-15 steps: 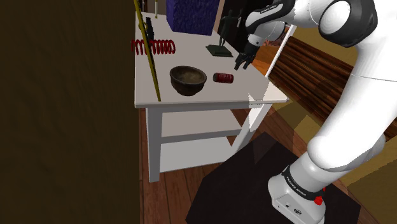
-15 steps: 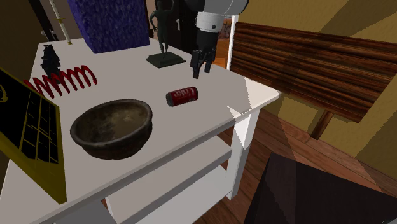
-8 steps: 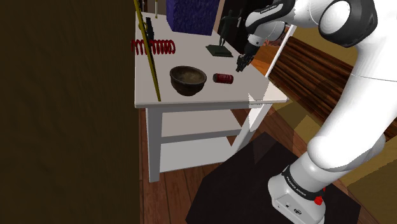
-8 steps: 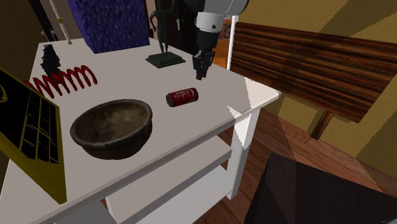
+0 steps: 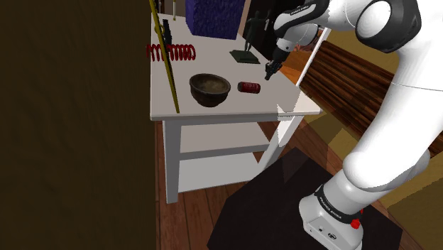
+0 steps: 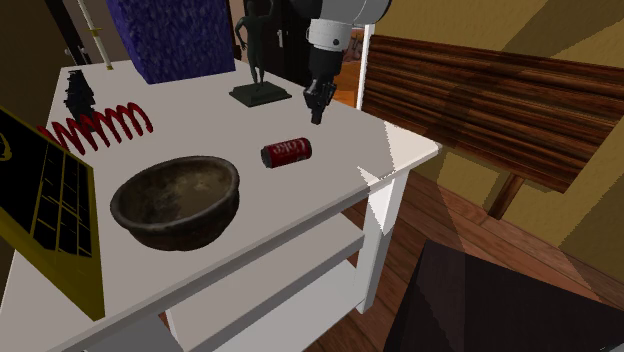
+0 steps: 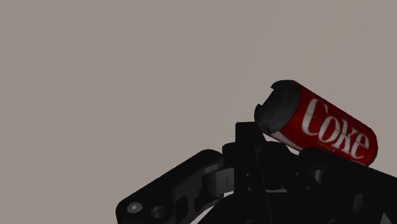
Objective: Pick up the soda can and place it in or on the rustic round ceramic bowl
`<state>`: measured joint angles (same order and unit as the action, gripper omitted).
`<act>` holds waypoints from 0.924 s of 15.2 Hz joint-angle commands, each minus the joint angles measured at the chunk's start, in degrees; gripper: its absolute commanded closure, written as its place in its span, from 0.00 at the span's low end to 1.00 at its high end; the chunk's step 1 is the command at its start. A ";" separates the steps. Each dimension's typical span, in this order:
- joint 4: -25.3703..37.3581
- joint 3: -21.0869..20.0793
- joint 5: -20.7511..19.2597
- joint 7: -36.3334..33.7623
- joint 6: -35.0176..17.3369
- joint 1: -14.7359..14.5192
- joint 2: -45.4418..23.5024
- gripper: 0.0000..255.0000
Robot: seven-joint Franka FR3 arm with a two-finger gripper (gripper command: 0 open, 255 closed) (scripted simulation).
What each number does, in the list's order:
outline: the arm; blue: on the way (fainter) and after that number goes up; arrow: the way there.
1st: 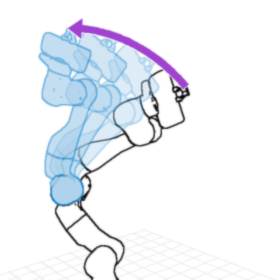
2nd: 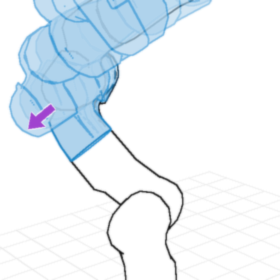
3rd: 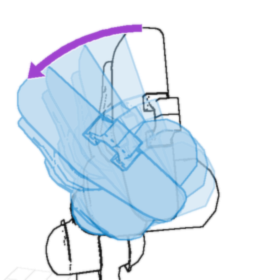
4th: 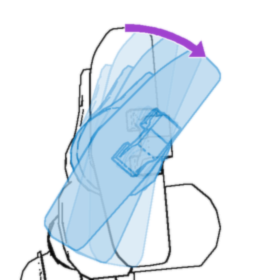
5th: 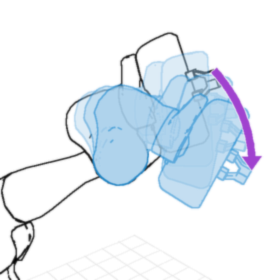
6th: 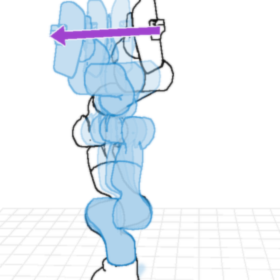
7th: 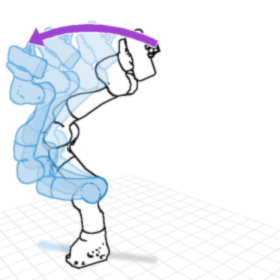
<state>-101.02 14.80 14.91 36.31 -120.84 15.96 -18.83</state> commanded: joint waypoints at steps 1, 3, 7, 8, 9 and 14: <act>0.00 0.00 0.00 0.00 0.00 0.00 0.00 0.00; -1.17 -1.64 -3.85 6.89 -2.95 -1.87 0.08 0.00; -7.57 -4.65 -12.02 20.20 -11.39 -5.56 2.09 0.00; -9.86 -5.31 -14.17 23.41 -13.97 -6.39 2.86 0.00; -11.31 -5.71 -15.47 25.26 -15.57 -6.83 3.34 0.00; -11.55 -5.90 -14.95 25.60 -18.53 -6.51 0.61 0.00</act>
<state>-112.15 8.93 -0.06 61.71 -138.51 9.40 -17.85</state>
